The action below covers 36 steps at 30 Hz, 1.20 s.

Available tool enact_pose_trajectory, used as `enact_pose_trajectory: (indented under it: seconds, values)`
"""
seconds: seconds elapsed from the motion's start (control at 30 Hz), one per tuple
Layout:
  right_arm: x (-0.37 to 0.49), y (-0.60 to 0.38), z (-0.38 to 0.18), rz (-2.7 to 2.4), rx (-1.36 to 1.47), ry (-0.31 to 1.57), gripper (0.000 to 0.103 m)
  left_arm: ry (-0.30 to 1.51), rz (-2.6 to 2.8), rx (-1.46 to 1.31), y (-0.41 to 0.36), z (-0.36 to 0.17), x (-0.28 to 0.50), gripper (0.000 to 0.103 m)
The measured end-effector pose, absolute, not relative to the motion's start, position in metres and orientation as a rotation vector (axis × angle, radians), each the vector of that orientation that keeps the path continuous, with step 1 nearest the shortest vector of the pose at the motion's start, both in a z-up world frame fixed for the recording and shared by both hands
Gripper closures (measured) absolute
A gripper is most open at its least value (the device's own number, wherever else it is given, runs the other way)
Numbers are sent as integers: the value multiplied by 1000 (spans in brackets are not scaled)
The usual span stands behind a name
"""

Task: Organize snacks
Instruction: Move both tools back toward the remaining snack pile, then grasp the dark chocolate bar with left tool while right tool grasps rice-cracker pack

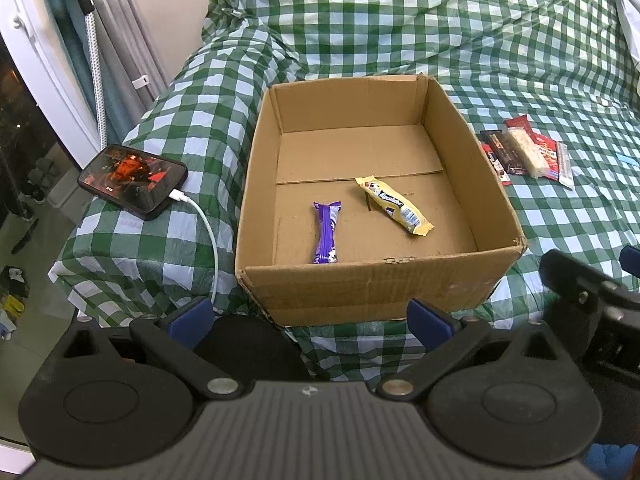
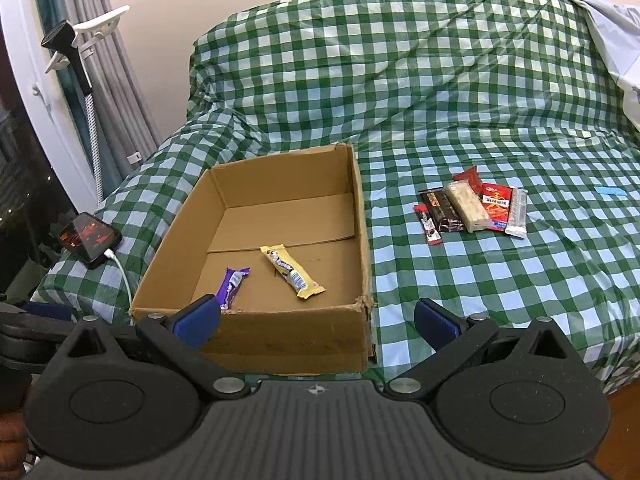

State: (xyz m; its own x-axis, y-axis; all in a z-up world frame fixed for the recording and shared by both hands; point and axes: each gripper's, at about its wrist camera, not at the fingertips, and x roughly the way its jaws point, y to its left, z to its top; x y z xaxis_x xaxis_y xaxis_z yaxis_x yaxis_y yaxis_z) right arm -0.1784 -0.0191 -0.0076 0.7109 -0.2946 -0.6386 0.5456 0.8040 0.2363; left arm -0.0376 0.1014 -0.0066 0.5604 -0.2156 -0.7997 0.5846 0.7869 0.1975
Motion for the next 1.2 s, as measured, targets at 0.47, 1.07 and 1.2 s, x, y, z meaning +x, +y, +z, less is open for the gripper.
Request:
enact_pose_trajectory:
  seconds: [0.47, 1.07, 1.2]
  values:
    - [-190, -89, -15, -632, 477, 565, 1, 854, -462, 473, 70, 2, -16, 0]
    - [-93, -287, -142, -858, 392, 672, 1, 889, -463, 477, -15, 5, 35, 0]
    - [-51, -321, -171, -835, 382, 709, 1, 898, -458, 495, -36, -3, 48, 0]
